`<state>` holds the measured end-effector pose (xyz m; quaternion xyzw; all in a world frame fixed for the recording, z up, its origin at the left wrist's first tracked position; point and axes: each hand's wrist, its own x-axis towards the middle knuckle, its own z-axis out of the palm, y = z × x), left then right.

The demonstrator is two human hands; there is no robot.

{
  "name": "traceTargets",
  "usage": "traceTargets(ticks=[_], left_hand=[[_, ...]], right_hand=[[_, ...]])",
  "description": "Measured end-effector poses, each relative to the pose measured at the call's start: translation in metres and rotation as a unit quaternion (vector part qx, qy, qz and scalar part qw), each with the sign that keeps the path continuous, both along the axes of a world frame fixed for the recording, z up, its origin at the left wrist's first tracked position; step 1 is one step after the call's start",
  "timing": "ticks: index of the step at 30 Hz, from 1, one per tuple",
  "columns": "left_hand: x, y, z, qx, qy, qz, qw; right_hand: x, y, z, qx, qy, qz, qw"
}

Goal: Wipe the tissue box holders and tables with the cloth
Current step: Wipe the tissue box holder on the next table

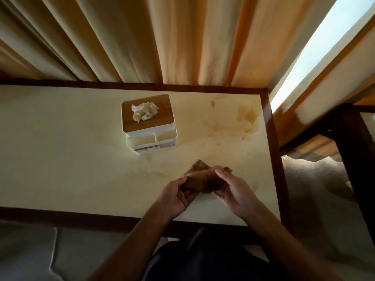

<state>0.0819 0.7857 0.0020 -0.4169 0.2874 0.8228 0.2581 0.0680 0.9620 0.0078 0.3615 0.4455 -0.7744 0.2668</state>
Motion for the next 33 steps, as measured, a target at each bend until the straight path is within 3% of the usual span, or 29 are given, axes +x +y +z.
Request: traceTargets(ticks=[6,11,13,15,17,20,22,24,28,31,33], left_hand=[[-0.002,-0.033,0.0,-0.07,0.08,0.009,0.994],[0.009,-0.085,0.013,-0.11,0.178,0.063,0.976],[0.017,-0.097,0.014,-0.178,0.175,0.031,0.968],[0.023,-0.103,0.008,-0.317,0.148,-0.073,0.934],[0.026,-0.108,-0.003,-0.435,0.13,-0.164,0.876],[0.025,-0.117,-0.015,-0.586,0.141,-0.225,0.765],[0.022,-0.121,-0.016,-0.652,0.145,-0.256,0.699],[0.017,-0.121,-0.015,-0.679,0.155,-0.267,0.666],[0.007,-0.111,-0.015,-0.707,0.19,-0.294,0.614],[0.0,-0.102,-0.023,-0.718,0.216,-0.317,0.581],[-0.005,-0.091,-0.027,-0.725,0.264,-0.309,0.557]], right_hand=[[-0.007,-0.043,0.004,0.068,0.032,0.067,0.995],[-0.029,-0.083,0.021,0.04,0.102,0.136,0.985],[-0.034,-0.09,0.017,0.06,0.114,0.155,0.98],[-0.032,-0.093,0.007,0.149,0.135,0.196,0.96],[-0.029,-0.093,-0.004,0.3,0.18,0.256,0.901],[-0.019,-0.099,-0.012,0.539,0.288,0.267,0.745],[-0.013,-0.109,-0.02,0.569,0.42,0.245,0.663],[-0.012,-0.121,-0.031,0.535,0.509,0.282,0.612],[-0.012,-0.133,-0.052,0.567,0.56,0.376,0.472],[-0.009,-0.131,-0.061,0.593,0.488,0.468,0.438],[-0.01,-0.116,-0.065,0.611,0.45,0.486,0.434]])
